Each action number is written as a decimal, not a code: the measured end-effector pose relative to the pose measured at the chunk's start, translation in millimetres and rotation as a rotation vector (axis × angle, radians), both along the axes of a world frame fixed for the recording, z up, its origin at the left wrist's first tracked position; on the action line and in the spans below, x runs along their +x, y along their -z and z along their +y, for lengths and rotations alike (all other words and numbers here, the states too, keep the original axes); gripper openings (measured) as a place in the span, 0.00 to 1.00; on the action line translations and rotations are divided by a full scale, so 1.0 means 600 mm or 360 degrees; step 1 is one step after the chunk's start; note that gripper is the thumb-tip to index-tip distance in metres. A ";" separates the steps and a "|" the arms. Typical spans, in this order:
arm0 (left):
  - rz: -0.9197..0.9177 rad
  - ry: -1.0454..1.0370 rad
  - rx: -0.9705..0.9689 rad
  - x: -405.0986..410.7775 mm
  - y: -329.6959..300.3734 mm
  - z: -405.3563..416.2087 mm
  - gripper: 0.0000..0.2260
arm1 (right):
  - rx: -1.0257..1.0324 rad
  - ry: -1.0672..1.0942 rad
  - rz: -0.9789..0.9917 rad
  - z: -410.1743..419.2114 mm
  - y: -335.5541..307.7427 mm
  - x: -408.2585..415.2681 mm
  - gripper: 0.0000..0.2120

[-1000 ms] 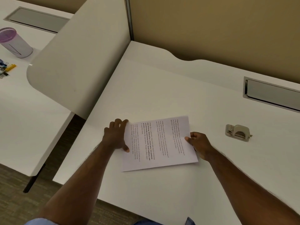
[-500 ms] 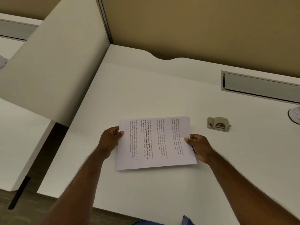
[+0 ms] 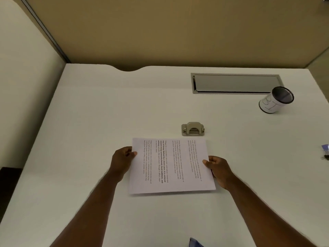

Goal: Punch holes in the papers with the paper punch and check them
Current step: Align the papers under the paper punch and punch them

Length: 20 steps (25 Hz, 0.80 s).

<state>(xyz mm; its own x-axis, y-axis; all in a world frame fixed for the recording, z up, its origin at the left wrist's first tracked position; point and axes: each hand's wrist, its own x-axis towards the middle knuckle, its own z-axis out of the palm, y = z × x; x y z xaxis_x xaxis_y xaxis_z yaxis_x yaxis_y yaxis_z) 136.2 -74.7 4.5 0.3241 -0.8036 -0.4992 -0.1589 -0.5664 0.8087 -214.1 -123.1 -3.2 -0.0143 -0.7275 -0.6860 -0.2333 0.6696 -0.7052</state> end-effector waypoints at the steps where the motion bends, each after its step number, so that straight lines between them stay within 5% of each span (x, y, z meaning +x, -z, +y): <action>1: -0.0019 0.0032 0.0012 -0.019 0.002 -0.009 0.07 | -0.0011 0.0013 0.0020 -0.001 0.001 -0.020 0.06; 20: -0.0178 0.0095 0.0084 -0.143 0.016 -0.103 0.06 | -0.0184 0.0001 0.0239 -0.071 0.016 -0.128 0.09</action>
<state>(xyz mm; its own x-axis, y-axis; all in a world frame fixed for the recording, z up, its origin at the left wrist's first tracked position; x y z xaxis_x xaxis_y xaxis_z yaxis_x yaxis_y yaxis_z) 50.7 -136.4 -4.9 0.3325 -0.7967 -0.5047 -0.2811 -0.5945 0.7533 -291.2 -165.5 -13.0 -0.1107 -0.8014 -0.5878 -0.3416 0.5861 -0.7347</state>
